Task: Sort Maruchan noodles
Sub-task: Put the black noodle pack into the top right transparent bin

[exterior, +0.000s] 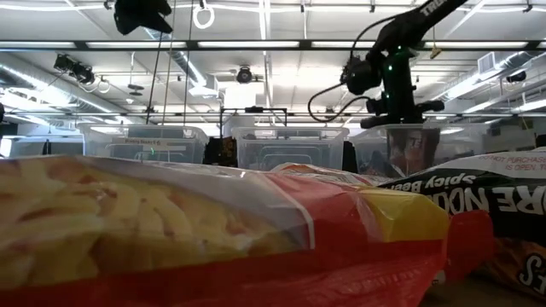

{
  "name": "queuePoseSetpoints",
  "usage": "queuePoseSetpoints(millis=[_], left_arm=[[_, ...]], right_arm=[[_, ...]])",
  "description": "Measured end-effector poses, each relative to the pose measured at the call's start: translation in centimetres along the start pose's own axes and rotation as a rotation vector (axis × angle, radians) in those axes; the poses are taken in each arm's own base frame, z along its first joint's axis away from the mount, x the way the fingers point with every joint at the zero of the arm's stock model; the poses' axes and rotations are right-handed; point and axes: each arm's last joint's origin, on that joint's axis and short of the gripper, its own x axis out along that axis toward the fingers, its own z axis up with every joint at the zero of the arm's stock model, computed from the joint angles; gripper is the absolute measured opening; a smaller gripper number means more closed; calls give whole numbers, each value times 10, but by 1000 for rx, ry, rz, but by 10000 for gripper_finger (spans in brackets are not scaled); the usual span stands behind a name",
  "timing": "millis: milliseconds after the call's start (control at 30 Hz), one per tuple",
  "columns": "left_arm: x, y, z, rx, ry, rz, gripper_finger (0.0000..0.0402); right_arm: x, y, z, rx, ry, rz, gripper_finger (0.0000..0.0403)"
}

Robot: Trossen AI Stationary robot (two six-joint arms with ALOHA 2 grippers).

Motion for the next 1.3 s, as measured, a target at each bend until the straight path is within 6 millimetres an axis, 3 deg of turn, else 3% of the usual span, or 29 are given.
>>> queuePoseSetpoints(millis=[100,267,400,733,1067,1300], left_arm=[[-11,-1,10,18,-30,-10,183],[-31,-2,26,79,-85,-12,183],[-37,-2,30,83,-98,2,183],[-39,-1,30,77,-89,4,183],[-39,-1,31,56,-90,3,183],[-36,-5,39,56,-167,-22,183]], right_arm=[[18,5,2,-4,28,-35,85],[34,18,9,16,55,50,98],[33,25,12,28,55,164,119],[13,16,19,61,57,392,179],[15,5,24,22,95,481,164],[-32,0,10,-97,-72,528,162]])
